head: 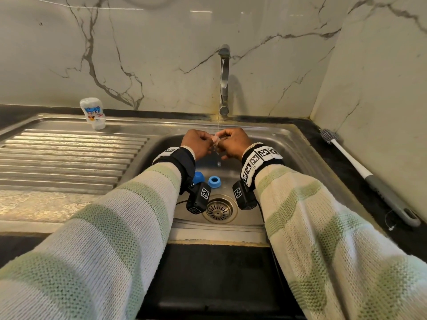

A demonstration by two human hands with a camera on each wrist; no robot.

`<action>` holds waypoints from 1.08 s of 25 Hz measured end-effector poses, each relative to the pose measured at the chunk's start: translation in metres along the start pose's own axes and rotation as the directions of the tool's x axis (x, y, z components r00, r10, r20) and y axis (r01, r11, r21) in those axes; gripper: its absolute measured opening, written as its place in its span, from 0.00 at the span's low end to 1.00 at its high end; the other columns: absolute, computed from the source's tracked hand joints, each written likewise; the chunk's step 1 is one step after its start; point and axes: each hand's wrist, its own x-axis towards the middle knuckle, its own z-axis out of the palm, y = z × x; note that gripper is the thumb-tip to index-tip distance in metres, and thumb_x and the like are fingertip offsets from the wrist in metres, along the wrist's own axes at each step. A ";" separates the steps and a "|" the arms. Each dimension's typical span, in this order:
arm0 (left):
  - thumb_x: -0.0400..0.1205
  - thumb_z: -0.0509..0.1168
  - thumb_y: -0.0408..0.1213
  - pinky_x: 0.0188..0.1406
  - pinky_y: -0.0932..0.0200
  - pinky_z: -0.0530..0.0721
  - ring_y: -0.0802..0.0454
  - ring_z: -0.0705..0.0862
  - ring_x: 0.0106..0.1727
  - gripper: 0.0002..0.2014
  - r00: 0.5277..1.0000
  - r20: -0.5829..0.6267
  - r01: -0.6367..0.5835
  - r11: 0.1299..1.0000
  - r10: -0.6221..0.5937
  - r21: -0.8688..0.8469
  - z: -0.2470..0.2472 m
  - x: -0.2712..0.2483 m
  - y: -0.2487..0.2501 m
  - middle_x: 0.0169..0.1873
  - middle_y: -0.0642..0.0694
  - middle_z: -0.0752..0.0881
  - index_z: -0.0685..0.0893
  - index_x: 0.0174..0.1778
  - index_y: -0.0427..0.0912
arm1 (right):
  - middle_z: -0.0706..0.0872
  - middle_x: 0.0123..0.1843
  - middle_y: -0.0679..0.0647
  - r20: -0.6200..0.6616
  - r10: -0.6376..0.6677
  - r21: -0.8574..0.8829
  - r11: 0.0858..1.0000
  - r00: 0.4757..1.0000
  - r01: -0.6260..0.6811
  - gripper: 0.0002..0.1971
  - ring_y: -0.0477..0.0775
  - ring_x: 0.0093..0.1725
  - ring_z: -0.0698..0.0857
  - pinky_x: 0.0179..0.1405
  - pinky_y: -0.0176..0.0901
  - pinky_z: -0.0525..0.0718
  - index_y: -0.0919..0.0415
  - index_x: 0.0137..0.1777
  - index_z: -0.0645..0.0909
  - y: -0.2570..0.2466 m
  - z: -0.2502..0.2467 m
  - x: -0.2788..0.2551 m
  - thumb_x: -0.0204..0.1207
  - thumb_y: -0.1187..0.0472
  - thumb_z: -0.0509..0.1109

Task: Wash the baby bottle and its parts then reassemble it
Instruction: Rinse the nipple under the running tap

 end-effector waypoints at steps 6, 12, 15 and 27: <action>0.85 0.68 0.37 0.45 0.55 0.91 0.48 0.86 0.36 0.10 1.000 0.013 0.029 0.998 -0.028 -0.064 0.003 -0.002 0.003 0.34 0.40 0.87 0.88 0.45 0.33 | 0.89 0.45 0.62 -0.123 -0.058 0.002 0.998 0.991 0.059 0.04 0.62 0.43 0.90 0.40 0.58 0.92 0.62 0.49 0.85 0.001 -0.001 0.004 0.76 0.68 0.74; 0.82 0.69 0.30 0.53 0.48 0.90 0.46 0.89 0.40 0.06 1.000 0.009 -0.015 1.000 0.015 0.020 0.000 0.002 -0.001 0.36 0.42 0.90 0.90 0.43 0.42 | 0.87 0.48 0.58 0.024 0.013 -0.011 1.000 1.000 -0.013 0.13 0.57 0.44 0.89 0.41 0.56 0.92 0.61 0.58 0.81 0.001 -0.002 0.002 0.74 0.67 0.75; 0.82 0.69 0.26 0.55 0.48 0.90 0.43 0.91 0.47 0.06 1.000 0.008 -0.023 1.000 0.023 0.017 0.000 0.002 -0.001 0.43 0.38 0.91 0.91 0.47 0.39 | 0.88 0.51 0.58 0.006 0.010 -0.007 1.000 1.000 -0.010 0.11 0.58 0.46 0.90 0.40 0.55 0.92 0.58 0.57 0.82 0.001 -0.002 0.003 0.77 0.61 0.75; 0.76 0.70 0.22 0.47 0.71 0.81 0.54 0.86 0.52 0.18 0.980 -0.147 -0.132 0.991 0.132 0.011 -0.003 -0.004 0.008 0.49 0.50 0.86 0.84 0.59 0.44 | 0.88 0.51 0.61 0.008 0.019 -0.001 1.000 1.000 -0.019 0.15 0.56 0.45 0.87 0.46 0.61 0.91 0.65 0.67 0.80 0.000 0.010 0.005 0.82 0.63 0.69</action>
